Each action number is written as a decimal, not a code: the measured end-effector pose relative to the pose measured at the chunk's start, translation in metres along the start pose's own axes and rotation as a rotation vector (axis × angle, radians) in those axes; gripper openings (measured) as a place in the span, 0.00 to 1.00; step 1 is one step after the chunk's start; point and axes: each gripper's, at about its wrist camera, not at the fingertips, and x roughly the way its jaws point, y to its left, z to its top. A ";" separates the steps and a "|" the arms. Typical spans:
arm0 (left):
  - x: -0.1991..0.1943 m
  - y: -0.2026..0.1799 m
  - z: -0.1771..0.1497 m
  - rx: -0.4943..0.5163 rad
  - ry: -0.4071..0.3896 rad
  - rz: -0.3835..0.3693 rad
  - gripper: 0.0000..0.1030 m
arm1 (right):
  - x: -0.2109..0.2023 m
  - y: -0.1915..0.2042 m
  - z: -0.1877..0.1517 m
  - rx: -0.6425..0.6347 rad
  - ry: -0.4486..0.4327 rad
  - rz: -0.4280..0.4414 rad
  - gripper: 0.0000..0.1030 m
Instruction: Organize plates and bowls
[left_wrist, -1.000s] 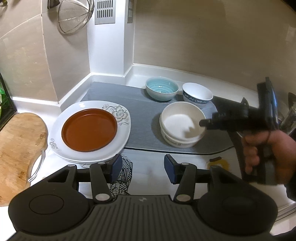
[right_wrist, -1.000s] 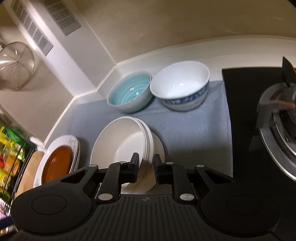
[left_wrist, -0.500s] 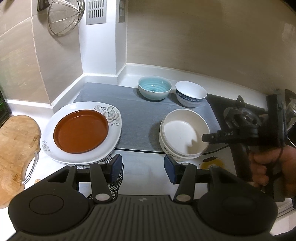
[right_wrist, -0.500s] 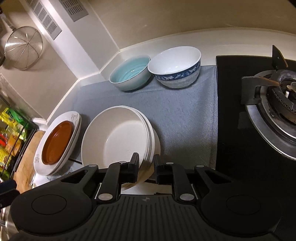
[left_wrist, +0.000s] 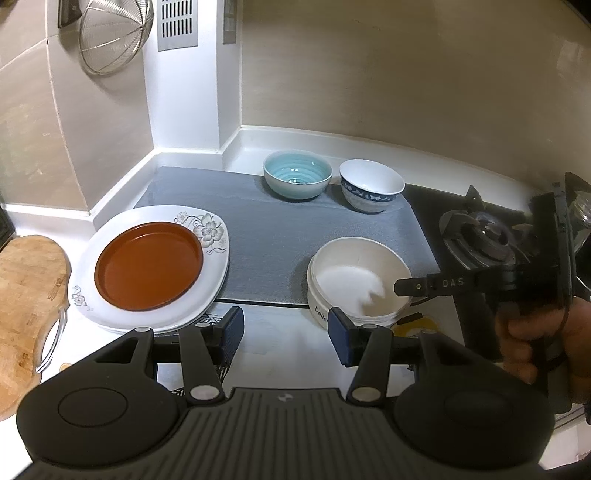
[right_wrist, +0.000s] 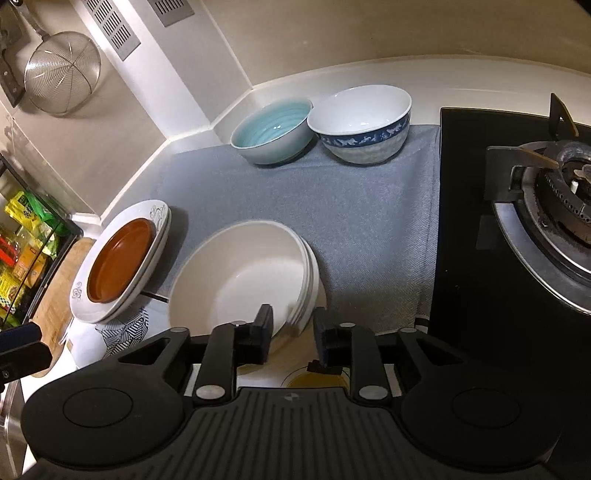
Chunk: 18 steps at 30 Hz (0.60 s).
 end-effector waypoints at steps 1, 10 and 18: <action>0.001 -0.001 0.000 0.001 0.002 -0.001 0.54 | 0.000 0.000 0.000 -0.001 0.001 0.000 0.27; 0.004 -0.002 0.000 0.011 0.010 0.000 0.54 | 0.008 0.000 0.003 0.016 0.015 -0.005 0.27; 0.005 -0.001 0.001 0.008 0.009 0.010 0.54 | 0.012 0.002 0.001 -0.002 0.021 -0.007 0.26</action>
